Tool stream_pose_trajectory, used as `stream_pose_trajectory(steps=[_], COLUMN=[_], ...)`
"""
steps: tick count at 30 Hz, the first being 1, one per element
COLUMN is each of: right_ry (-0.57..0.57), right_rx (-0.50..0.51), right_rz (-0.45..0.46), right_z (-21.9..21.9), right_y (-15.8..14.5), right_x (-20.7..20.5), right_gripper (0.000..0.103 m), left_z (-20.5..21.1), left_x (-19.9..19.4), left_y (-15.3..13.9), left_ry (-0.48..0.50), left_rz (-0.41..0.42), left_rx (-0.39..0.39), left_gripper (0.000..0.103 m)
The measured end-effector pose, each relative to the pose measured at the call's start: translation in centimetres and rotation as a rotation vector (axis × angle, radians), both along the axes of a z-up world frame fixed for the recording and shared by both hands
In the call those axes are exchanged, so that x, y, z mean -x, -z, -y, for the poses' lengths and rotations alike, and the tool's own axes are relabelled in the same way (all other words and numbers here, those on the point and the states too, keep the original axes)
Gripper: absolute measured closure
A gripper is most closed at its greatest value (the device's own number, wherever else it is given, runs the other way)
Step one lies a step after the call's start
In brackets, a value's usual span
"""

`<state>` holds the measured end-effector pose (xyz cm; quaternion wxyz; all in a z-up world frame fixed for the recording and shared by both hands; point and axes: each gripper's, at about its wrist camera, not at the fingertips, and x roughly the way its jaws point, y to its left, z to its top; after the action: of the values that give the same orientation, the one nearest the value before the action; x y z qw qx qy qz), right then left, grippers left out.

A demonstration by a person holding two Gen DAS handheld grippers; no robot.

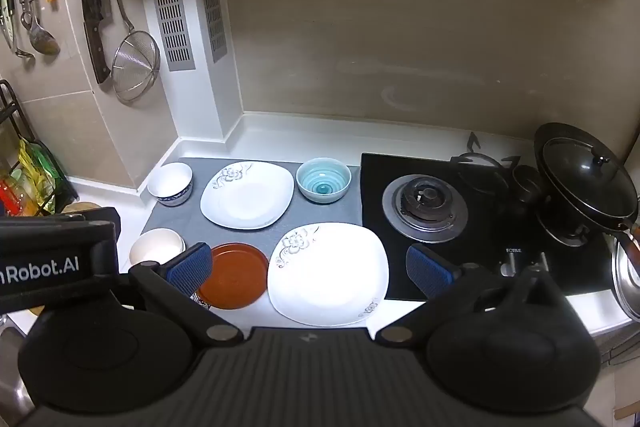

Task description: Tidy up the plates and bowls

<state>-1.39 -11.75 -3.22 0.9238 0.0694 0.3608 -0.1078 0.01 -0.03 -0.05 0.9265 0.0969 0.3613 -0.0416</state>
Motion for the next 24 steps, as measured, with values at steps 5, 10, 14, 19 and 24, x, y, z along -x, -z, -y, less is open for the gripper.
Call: stream_pose_trajectory(steps=[5, 10, 14, 19, 24], right_ry=[-0.020, -0.017, -0.015, -0.015, -0.018], right_rx=[-0.012, -0.010, -0.022, -0.025, -0.028], right_rz=[-0.029, -0.024, -0.037, -0.046, -0.042], right_z=[-0.4, 0.0, 0.6, 0.8, 0.6], right_y=[0.7, 0.1, 0.6, 0.5, 0.0], right_x=[-0.2, 1.4, 2.2, 2.4, 2.9], right_gripper=[0.000, 0.000, 0.000, 0.000, 0.000], left_z=[0.6, 1.2, 1.6, 1.8, 1.7], left_x=[0.2, 2.1, 2.7, 3.1, 3.6], left_y=[-0.4, -0.2, -0.1, -0.1, -0.3], left_ry=[0.014, 0.003, -0.003, -0.004, 0.000], left_rz=[-0.021, 0.017, 0.013, 0.007, -0.003], left_rx=[-0.018, -0.031, -0.024, -0.025, -0.021], left_gripper=[0.002, 0.002, 0.002, 0.002, 0.001])
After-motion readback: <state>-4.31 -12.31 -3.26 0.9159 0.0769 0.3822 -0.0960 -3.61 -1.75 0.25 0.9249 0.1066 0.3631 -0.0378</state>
